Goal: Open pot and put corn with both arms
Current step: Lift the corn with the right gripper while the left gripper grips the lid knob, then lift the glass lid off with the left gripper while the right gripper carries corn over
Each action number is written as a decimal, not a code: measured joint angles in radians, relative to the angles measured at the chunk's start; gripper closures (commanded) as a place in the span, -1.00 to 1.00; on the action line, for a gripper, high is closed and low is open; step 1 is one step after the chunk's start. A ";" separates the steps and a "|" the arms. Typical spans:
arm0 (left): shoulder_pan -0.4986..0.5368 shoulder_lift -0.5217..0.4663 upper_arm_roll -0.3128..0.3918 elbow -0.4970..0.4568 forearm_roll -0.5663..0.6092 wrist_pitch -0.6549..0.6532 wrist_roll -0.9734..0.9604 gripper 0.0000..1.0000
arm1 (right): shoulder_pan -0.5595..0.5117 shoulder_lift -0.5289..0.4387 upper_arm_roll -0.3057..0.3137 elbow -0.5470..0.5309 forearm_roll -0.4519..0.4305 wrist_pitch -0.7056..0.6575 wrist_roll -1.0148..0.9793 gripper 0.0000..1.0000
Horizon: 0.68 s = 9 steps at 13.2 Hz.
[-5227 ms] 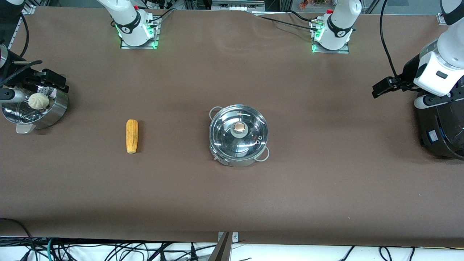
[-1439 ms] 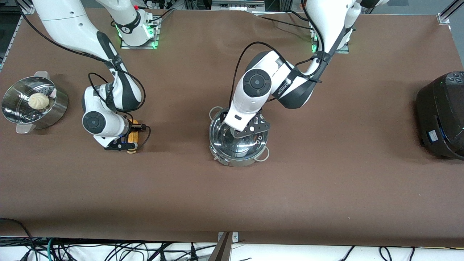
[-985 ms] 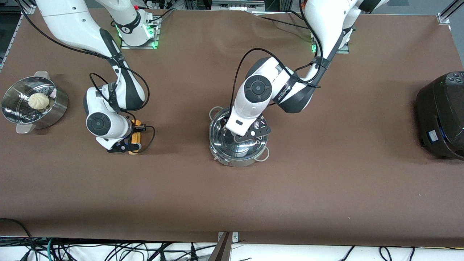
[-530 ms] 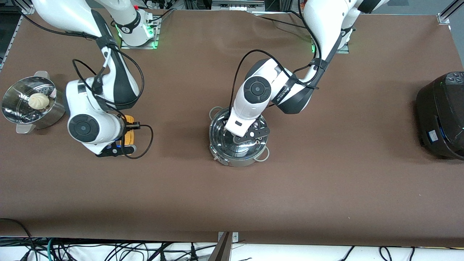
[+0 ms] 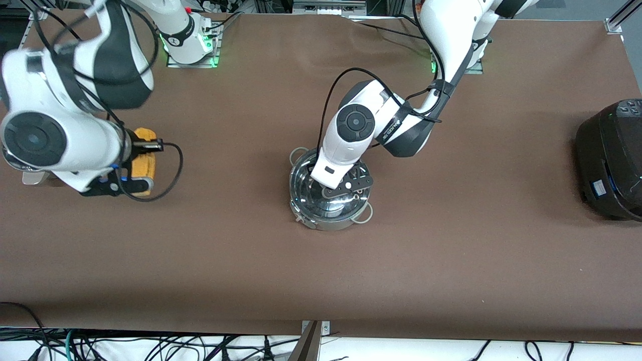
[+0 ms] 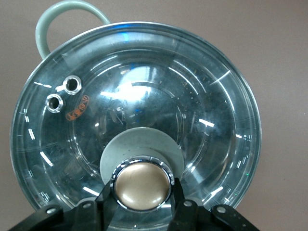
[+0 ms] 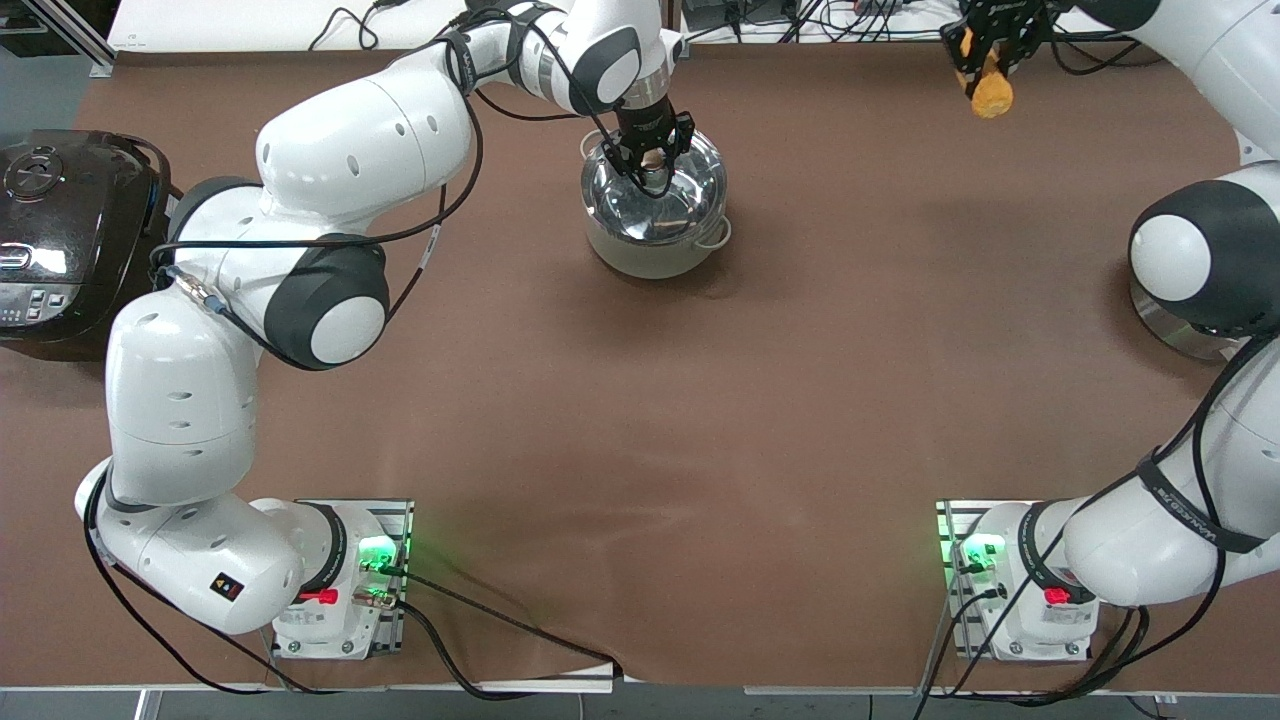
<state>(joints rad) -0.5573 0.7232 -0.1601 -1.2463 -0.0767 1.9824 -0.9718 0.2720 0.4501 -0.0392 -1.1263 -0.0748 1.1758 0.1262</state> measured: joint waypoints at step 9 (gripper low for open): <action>0.040 -0.183 0.004 0.053 0.001 -0.267 0.029 1.00 | 0.008 -0.043 0.002 0.007 0.146 0.039 0.003 0.88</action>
<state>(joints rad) -0.5173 0.5406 -0.1556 -1.1932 -0.0760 1.7151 -0.9428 0.2795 0.4067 -0.0368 -1.1194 0.0709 1.2152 0.1288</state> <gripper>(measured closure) 0.515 0.683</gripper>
